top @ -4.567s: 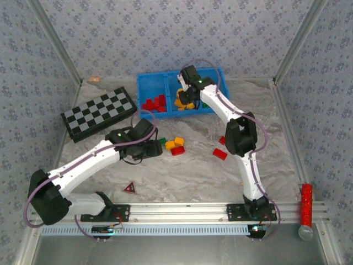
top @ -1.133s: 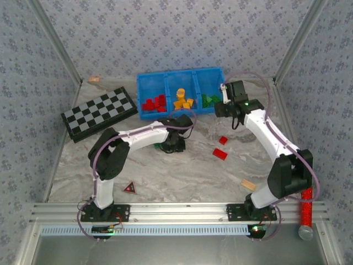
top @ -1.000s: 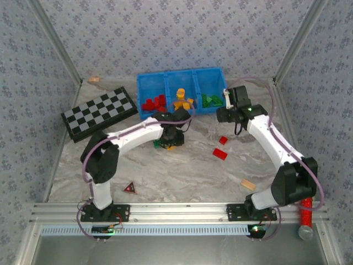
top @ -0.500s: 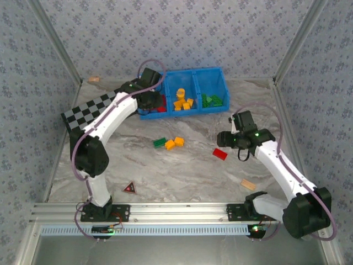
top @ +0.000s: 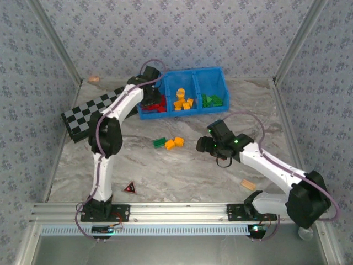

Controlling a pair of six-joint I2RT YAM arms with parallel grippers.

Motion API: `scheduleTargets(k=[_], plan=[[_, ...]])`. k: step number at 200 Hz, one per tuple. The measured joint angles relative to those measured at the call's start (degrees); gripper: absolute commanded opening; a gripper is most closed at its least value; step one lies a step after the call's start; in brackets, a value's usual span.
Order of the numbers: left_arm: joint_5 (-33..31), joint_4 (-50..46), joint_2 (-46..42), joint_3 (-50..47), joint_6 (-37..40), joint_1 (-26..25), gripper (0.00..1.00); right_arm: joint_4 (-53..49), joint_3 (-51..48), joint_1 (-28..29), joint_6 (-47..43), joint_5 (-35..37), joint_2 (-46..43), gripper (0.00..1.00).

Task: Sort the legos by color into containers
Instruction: Place the lego in the container, then pick up the lego from the center of the table.

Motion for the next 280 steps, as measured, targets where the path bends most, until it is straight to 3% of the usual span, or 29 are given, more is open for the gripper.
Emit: scheduleTargets(k=[44, 104, 133, 195, 252, 280], plan=[[1.51, -0.31, 4.87, 4.2, 0.0, 2.32, 0.21, 1.57, 6.32, 3.04, 6.6, 0.59, 8.96, 0.8], [3.28, -0.35, 6.36, 4.17, -0.09, 2.47, 0.48, 2.14, 17.66, 4.13, 7.32, 0.33, 21.29, 0.8], [4.11, -0.09, 6.32, 3.89, -0.13, 2.56, 0.55, 2.01, 22.08, 4.44, 6.38, -0.48, 26.64, 0.8], [5.84, 1.16, 1.75, 0.92, 0.59, 3.04, 0.59, 1.79, 25.73, 5.64, 5.51, -1.27, 32.68, 0.8], [5.84, 1.33, -9.55, -2.01, 1.86, 3.74, 0.6, 1.73, 27.5, 5.75, 4.83, -1.7, 36.94, 0.79], [6.01, 1.42, -15.1, -4.57, 2.67, 3.74, 0.6, 1.64, 28.52, 5.73, 4.17, -1.86, 38.86, 0.72]])
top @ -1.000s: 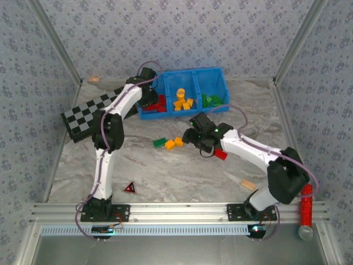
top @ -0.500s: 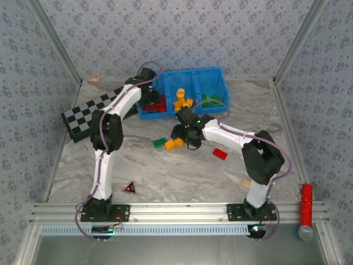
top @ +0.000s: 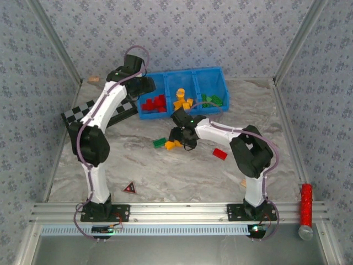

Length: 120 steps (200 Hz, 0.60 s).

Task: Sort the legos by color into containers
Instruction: Pick up the lego from the center of the table.

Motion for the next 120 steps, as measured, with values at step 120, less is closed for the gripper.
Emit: scheduleTargets(k=[120], plan=[[-0.13, 1.01, -15.43, -18.36, 2.36, 1.73, 0.61, 1.9, 2.29, -1.7, -2.36, -1.64, 3.3, 0.51]])
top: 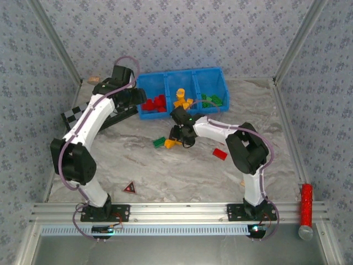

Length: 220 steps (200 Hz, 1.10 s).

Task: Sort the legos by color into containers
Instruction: Pick up the lego from the center of the table.

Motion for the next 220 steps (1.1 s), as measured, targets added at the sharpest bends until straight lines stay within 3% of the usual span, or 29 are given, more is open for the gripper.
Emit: scheduleTargets(k=[62, 91, 111, 181, 220], plan=[[-0.52, 0.02, -1.07, -0.33, 0.42, 0.37, 0.61, 1.14, -0.72, -1.18, -0.85, -0.98, -0.04, 0.51], [-0.37, 0.02, -1.31, -0.48, 0.44, 0.37, 0.61, 1.29, -0.74, -1.9, -1.97, -1.14, 0.15, 0.61], [-0.26, 0.0, -2.27, -1.64, 0.63, 0.37, 0.61, 0.59, -0.7, -2.95, -2.8, -1.01, 1.88, 0.63], [0.52, -0.74, -6.54, -5.57, 1.57, 0.37, 0.61, -1.55, 1.16, -3.41, -4.63, -1.88, 2.36, 0.42], [1.14, -2.29, -9.16, -9.44, 2.58, -0.74, 0.61, -1.99, 1.16, -3.41, -6.99, -1.9, 2.19, 0.37]])
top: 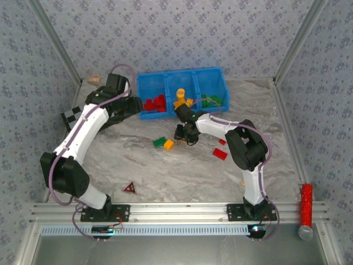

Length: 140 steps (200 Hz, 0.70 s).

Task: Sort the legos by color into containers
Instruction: Pick up the lego from the center of the table.

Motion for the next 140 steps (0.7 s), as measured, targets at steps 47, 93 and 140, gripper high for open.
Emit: scheduleTargets(k=[47, 93, 140], plan=[[0.2, -2.49, -5.07, -10.16, -2.08, -6.45, 0.62, -5.49, -0.02, -1.27, -6.97, 5.38, -1.27, 0.34], [1.99, -1.29, -10.4, -19.02, -11.1, -15.63, 0.62, -12.41, 5.7, -4.26, -16.79, 10.62, -3.96, 0.33], [2.19, 5.95, -12.07, -24.87, -20.52, -27.19, 0.68, -14.08, 23.82, -6.97, -25.79, 12.41, -1.33, 0.33]])
